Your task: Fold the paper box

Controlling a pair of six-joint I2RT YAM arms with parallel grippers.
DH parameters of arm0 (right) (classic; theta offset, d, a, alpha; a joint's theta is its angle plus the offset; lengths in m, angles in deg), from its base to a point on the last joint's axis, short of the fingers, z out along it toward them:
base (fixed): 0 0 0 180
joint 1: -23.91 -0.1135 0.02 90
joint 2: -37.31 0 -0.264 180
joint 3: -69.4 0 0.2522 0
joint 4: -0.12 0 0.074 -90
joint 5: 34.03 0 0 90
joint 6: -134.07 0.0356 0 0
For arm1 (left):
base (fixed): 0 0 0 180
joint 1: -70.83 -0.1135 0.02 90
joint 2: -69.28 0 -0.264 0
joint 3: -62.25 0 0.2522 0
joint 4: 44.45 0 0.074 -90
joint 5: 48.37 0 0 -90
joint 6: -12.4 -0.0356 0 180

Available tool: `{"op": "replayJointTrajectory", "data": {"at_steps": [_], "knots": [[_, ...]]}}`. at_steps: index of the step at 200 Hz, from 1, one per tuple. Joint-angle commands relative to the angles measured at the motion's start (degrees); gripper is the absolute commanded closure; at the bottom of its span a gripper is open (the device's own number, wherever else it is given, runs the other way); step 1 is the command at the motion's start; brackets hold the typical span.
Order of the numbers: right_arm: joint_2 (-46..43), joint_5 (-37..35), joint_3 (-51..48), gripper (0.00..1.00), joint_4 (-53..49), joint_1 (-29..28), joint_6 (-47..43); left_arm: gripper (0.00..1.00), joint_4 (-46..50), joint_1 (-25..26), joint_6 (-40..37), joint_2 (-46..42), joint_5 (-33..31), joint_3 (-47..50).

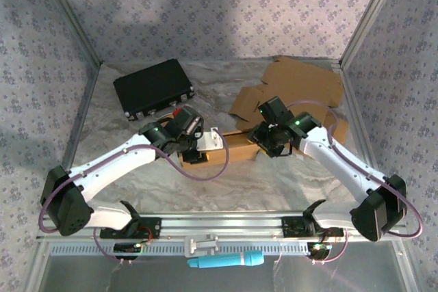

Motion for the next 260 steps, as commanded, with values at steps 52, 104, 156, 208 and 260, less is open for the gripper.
{"op": "replayJointTrajectory", "data": {"at_steps": [52, 104, 156, 208, 260], "knots": [[-0.5, -4.4, 6.5, 0.47, -7.4, -0.5, -3.6, 0.37, 0.2, -0.3, 0.2, 0.0, 1.4, -1.7], [-10.7, -8.2, 10.2, 0.54, -0.8, 7.5, -38.1, 0.40, -0.2, -0.8, -0.3, -0.1, 2.0, -1.5], [-9.8, 12.3, 6.5, 0.56, 2.4, 22.2, -65.8, 0.41, -0.2, -1.4, -0.9, -0.2, 2.3, -1.7], [-5.0, 14.8, 9.1, 0.46, -3.6, 18.1, -84.9, 0.42, 0.5, -2.1, -1.6, -0.5, 3.5, -1.5], [-0.3, 9.0, 10.8, 0.33, -9.9, 11.3, -97.9, 0.42, 1.7, -4.0, -2.9, -0.6, 5.9, -1.7]]}}
